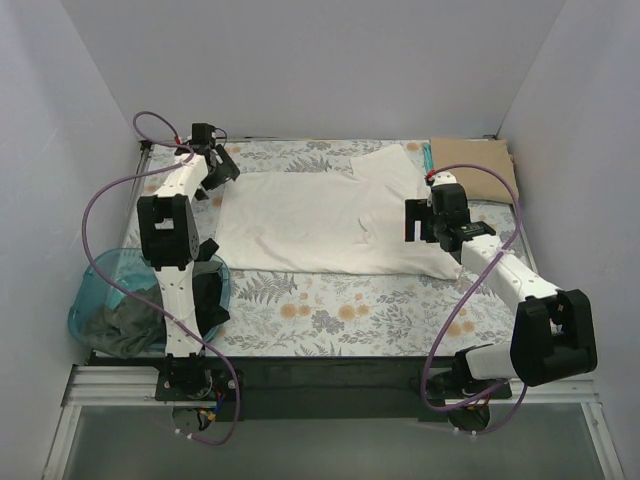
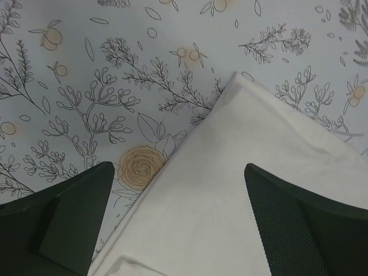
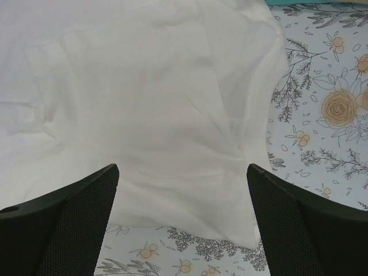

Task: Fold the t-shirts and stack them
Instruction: Fold the tshirt

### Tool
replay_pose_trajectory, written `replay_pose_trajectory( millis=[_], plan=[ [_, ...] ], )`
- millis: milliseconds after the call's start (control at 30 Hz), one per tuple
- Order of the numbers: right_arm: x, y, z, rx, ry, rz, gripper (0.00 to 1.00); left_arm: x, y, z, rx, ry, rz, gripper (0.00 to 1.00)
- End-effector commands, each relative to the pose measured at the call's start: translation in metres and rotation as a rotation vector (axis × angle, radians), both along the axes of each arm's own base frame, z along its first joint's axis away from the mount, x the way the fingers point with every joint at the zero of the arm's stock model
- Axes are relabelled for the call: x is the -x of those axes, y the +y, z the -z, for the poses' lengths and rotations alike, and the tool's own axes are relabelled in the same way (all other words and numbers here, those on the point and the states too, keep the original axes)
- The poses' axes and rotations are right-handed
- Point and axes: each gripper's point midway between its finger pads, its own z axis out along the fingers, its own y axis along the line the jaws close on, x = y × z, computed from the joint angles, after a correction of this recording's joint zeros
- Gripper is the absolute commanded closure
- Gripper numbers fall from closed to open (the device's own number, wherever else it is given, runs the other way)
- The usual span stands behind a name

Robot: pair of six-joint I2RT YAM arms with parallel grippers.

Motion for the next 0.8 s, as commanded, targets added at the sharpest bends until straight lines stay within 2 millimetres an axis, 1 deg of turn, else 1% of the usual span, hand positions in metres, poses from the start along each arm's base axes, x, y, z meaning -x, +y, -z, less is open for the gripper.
replay_pose_trajectory(
  millis=[0,33,67,100,133,200,233,267,333,367,467,567,600,633,667,700,733,767],
  plan=[
    [-0.006,-0.003,0.001,0.0,-0.016,0.02,0.02,-0.01,-0.008,-0.049,-0.009,-0.106,0.058,0.04],
    [-0.005,-0.004,0.002,0.002,-0.012,0.018,0.02,-0.011,-0.008,-0.04,-0.017,-0.088,0.08,0.04],
    [-0.006,-0.004,0.002,0.002,-0.011,0.017,0.02,-0.014,-0.01,-0.038,-0.016,-0.086,0.099,0.04],
    [-0.005,-0.004,0.003,0.0,-0.011,0.017,0.02,-0.022,-0.009,-0.044,-0.026,-0.104,0.104,0.04],
    [-0.006,-0.004,0.003,0.001,-0.009,0.015,0.02,-0.022,-0.007,-0.033,-0.04,-0.077,0.115,0.04],
    [-0.006,-0.004,0.004,0.005,-0.007,0.014,0.02,-0.027,-0.004,-0.03,-0.064,-0.072,0.135,0.04],
    [-0.006,-0.005,0.005,0.009,-0.006,0.017,0.02,-0.032,-0.004,-0.032,-0.087,-0.083,0.174,0.04],
    [-0.005,-0.006,0.006,0.008,-0.003,0.02,0.02,-0.033,-0.003,-0.024,-0.097,-0.072,0.191,0.05],
    [-0.006,-0.006,0.007,0.007,-0.001,0.018,0.02,-0.039,-0.001,-0.022,-0.125,-0.08,0.221,0.05],
    [-0.006,-0.007,0.009,0.007,0.005,0.02,0.02,-0.04,0.0,-0.015,-0.148,-0.065,0.257,0.07],
    [-0.006,-0.007,0.012,0.006,0.015,0.019,0.02,-0.043,-0.002,-0.008,-0.16,-0.055,0.318,0.12],
    [-0.006,-0.007,0.014,0.007,0.021,0.018,0.02,-0.038,-0.006,0.006,-0.166,-0.021,0.406,0.13],
    [-0.007,-0.007,0.014,0.006,0.02,0.021,0.02,-0.036,-0.005,0.01,-0.178,-0.006,0.417,0.17],
    [-0.007,-0.007,0.014,0.007,0.022,0.019,0.02,-0.034,0.004,0.015,-0.212,0.018,0.389,0.21],
    [-0.008,-0.007,0.014,0.003,0.022,0.02,0.02,-0.032,0.008,0.017,-0.227,0.032,0.375,0.26],
    [-0.007,-0.007,0.015,0.004,0.024,0.02,0.02,-0.03,0.011,0.02,-0.242,0.046,0.36,0.35],
    [-0.008,-0.006,0.015,-0.001,0.027,0.014,0.02,-0.027,0.016,0.025,-0.261,0.068,0.343,0.41],
    [-0.008,-0.006,0.016,-0.002,0.028,0.014,0.02,-0.027,0.018,0.026,-0.263,0.072,0.338,0.46]
  ],
)
